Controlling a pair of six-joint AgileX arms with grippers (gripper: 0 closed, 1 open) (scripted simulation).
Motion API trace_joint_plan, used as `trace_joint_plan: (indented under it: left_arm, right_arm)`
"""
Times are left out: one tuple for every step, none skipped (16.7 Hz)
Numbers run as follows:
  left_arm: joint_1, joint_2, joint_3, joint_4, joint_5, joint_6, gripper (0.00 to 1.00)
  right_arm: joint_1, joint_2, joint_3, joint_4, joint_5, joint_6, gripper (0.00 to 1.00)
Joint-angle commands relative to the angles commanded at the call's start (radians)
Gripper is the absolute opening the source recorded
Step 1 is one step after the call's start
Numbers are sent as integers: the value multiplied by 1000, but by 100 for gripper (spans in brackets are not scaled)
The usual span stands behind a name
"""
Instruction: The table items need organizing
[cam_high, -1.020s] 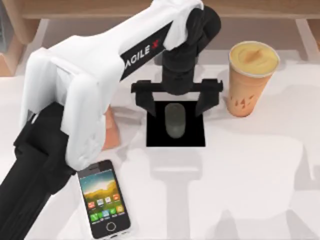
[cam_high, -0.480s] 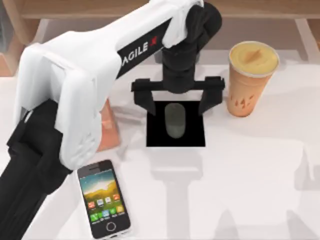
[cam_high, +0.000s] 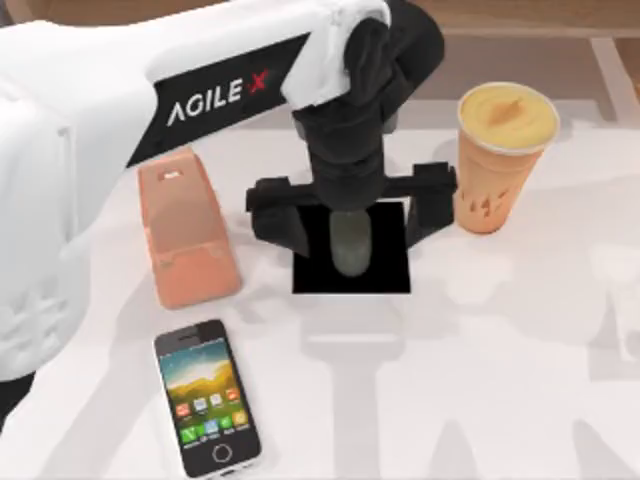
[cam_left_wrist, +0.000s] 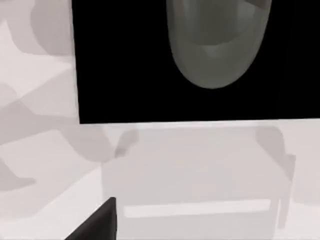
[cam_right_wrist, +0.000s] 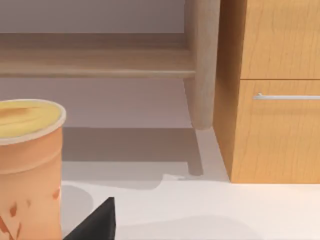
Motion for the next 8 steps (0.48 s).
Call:
trace_joint_plan:
  left_arm:
    - [-1,-62,-89,28,0,-18,100]
    - [0,-122,-179,54,-2,-39,100]
    - [4,-180,-268,76,-5,-61,100]
    - [10,-235,-355,96,-10,-83,100]
    - [18,-287,-438,113,-17,-107,100]
    - [28,-336,-515,127,-24,-130,100]
    - [39,-380,-586,138,-32,-153,100]
    - [51,-420,-649,147,-40,-175,100]
  right_arm:
    - [0,0,0,0,0,0,100]
    - [0,0,0,0,0,0,100]
    - [0,0,0,0,0,0,100]
    - [0,0,0,0,0,0,100]
    - [0,0,0,0,0,0,100]
    - [0,0,0,0,0,0,100]
    - [0,0,0,0,0,0,100]
    - [0,0,0,0,0,0,100]
